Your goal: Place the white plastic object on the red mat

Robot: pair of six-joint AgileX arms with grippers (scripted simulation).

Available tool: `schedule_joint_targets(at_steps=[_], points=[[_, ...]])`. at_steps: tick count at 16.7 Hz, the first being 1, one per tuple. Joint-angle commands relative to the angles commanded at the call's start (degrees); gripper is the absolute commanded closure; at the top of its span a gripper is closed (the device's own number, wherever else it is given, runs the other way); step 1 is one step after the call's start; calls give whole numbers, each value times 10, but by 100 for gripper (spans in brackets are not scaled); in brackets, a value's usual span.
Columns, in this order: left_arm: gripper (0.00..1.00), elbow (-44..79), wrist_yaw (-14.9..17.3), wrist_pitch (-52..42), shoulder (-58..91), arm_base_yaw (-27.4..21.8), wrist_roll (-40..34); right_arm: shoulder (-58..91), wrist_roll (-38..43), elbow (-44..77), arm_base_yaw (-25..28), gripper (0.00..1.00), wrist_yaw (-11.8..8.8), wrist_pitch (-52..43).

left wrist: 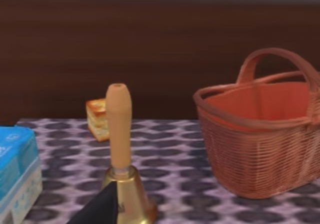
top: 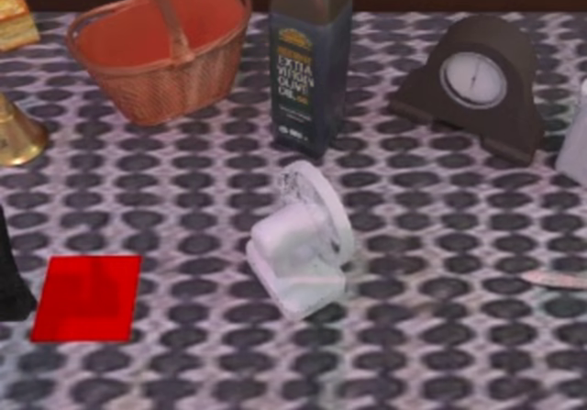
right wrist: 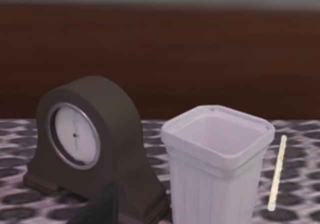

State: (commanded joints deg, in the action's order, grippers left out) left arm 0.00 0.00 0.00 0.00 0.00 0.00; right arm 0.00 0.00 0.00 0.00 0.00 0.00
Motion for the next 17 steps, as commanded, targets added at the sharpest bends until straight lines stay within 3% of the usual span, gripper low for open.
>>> schedule_joint_targets(at_steps=[4,8,17], points=[[0,17,2,-15,17,-8,-10,0,0,0,0,0,0,0],[0,122,6,-102,123,-51,-74,0,0,0,0,0,0,0],[0,613,5,-449,616,-208,-347,0,0,0,0,0,0,0]])
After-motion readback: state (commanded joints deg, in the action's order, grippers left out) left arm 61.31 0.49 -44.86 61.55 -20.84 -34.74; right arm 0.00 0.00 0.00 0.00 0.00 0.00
